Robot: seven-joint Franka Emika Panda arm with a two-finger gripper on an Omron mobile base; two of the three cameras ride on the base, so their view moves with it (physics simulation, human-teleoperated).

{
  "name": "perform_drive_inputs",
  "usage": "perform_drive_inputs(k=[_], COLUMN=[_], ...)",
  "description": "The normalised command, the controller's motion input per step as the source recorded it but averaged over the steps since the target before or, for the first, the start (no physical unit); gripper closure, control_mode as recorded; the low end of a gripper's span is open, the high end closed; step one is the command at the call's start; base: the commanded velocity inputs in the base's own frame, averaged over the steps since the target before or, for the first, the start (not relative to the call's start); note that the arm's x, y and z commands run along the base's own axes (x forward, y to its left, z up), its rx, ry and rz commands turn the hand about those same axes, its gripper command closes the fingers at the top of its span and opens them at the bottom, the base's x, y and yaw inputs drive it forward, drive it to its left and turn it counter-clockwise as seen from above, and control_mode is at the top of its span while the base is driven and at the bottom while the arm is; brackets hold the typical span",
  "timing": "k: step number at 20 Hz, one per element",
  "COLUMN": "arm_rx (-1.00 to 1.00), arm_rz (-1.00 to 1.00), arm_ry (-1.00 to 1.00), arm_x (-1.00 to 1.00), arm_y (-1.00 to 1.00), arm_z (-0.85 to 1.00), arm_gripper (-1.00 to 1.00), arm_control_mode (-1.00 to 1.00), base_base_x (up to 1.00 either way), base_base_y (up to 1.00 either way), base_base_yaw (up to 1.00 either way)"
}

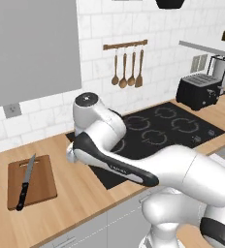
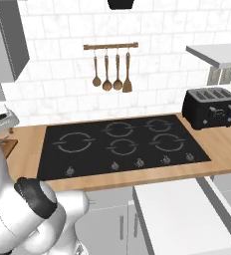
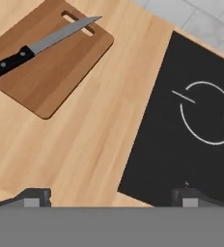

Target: Pick up the knife from the drawer and place it on the cutting board. Then place the meat from the plate to the cutting board.

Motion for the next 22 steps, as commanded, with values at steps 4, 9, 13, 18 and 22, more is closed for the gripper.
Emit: perform_drive_inputs(k=[4, 9, 13, 18, 22], arm_rx=[0.01, -0.02, 0.04, 0.0, 0.0], arm_rz=[0.24, 0.09, -0.03, 0.0, 0.0], arm_ry=[0.02, 0.07, 0.08, 0.0, 0.0], arm_x=[0.4, 0.24, 0.0, 0.0, 0.0], arm_y=[-0.99, -0.57, -0.01, 0.0, 0.0], arm_z=[0.06, 0.01, -0.01, 0.0, 0.0], arm_gripper=[-1.0, -1.0, -1.0, -1.0, -1.0], arm_control_mode=[-1.0, -1.0, 1.0, 1.0, 1.0], base_base_x=[0.0, 0.0, 0.0, -0.35, -0.98], base_base_y=[0.0, 0.0, 0.0, 0.02, 0.02], base_base_yaw=[0.0, 0.0, 0.0, -0.07, -0.19])
